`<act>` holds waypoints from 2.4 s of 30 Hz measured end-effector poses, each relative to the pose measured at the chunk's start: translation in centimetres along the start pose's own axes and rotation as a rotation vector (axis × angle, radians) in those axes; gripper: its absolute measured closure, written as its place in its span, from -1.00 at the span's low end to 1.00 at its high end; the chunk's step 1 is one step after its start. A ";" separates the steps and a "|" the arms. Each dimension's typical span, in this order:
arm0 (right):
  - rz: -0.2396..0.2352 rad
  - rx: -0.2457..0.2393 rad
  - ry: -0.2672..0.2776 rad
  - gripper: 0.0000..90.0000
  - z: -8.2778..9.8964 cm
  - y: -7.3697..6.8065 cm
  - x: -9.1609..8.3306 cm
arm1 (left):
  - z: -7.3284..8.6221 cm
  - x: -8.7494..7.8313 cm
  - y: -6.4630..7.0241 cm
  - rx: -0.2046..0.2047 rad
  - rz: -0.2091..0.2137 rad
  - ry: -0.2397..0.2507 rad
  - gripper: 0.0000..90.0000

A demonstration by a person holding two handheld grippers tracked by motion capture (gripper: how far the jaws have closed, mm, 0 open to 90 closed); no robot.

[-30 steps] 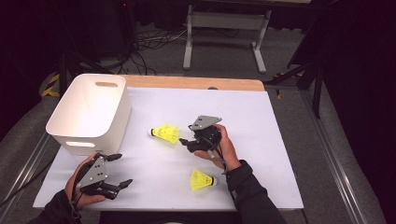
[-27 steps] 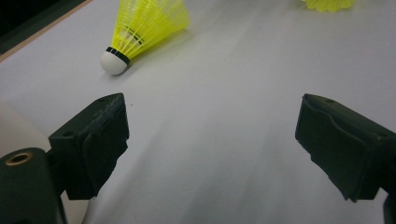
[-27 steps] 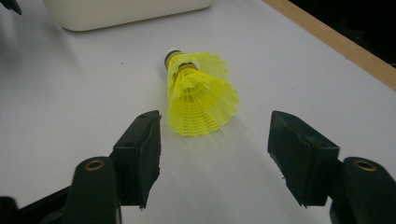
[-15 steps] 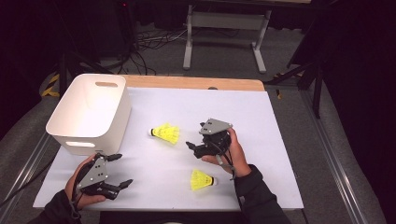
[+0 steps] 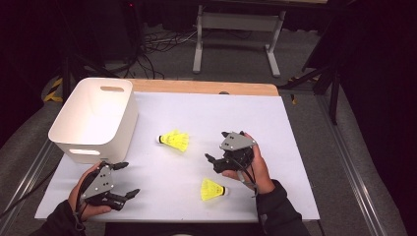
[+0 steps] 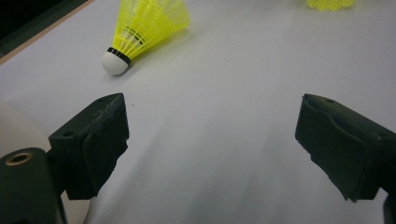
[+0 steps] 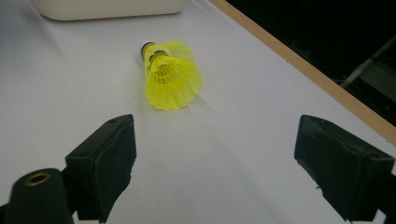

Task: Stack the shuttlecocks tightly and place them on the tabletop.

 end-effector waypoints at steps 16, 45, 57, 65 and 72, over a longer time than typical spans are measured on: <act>0.044 -0.004 0.006 -0.69 1.2 0.5 -1.7 | -0.1 -0.1 -0.2 -0.001 -0.010 0.004 -0.77; 0.124 0.055 0.058 -0.71 4.9 1.6 -5.8 | -0.1 -0.2 -0.1 0.002 -0.015 0.000 -0.77; 0.167 0.038 0.088 -0.77 7.3 1.5 -6.7 | -0.1 -0.1 -0.2 -0.004 -0.014 0.002 -0.78; 0.228 0.051 0.086 -0.83 9.1 1.5 -7.0 | -0.1 -0.1 -0.1 -0.005 -0.014 0.003 -0.77; 0.218 0.060 0.069 -0.84 9.8 1.1 -7.0 | -0.1 -0.1 -0.2 -0.006 -0.016 0.004 -0.78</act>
Point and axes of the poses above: each handheld gripper's, and its own axes: x roughly forward along the jaws, z roughly out of its underside, y roughly to its right, the point moved 9 cm from there along x, roughly forward along the jaws, and after that the axes turned 1 degree about x, right-handed, at the moved point
